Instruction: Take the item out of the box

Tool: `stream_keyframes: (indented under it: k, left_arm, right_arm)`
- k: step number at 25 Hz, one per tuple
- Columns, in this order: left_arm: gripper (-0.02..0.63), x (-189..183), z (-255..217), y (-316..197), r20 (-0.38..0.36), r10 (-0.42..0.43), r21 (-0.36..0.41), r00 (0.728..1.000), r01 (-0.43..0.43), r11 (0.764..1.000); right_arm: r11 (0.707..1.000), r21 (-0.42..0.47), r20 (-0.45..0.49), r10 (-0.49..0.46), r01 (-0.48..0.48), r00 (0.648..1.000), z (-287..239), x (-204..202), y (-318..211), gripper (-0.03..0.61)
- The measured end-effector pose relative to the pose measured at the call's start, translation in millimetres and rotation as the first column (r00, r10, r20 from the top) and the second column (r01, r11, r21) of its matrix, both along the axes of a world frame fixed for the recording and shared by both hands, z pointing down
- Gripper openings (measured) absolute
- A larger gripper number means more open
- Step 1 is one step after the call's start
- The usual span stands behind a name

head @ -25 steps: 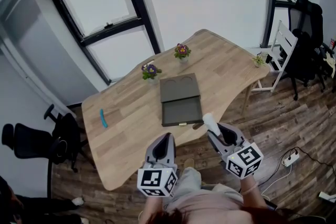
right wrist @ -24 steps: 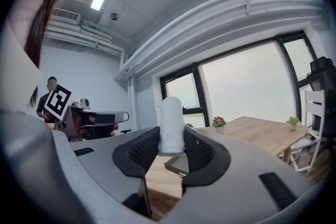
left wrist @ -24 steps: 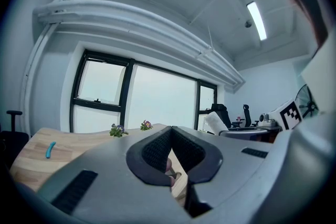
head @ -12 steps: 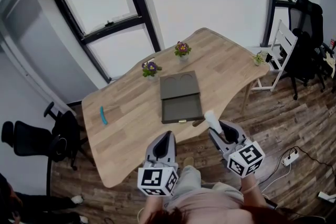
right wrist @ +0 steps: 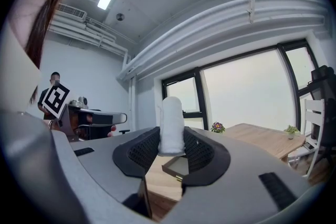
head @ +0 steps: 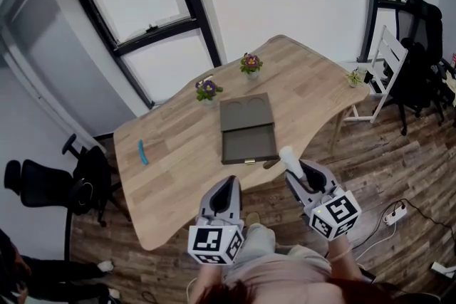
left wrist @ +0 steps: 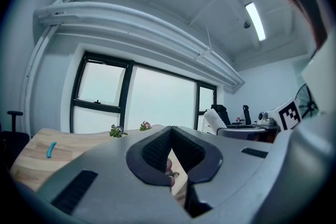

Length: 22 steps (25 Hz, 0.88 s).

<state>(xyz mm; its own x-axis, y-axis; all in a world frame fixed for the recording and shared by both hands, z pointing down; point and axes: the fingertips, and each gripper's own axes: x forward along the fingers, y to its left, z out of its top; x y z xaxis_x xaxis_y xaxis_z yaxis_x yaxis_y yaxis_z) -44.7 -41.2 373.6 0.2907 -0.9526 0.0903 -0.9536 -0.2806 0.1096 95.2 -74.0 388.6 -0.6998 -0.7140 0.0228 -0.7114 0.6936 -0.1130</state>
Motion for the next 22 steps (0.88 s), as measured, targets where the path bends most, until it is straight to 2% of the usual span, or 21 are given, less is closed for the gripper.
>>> stream_keyframes:
  k: [22]
  left_arm:
    - [0.000,-11.7,3.4,-8.3,-0.001,-0.007,-0.017,1.000,0.007,1.000]
  right_arm:
    - [1.000,0.007,-0.002,-0.010,0.010,1.000,-3.3,-13.0,-10.7,0.129]
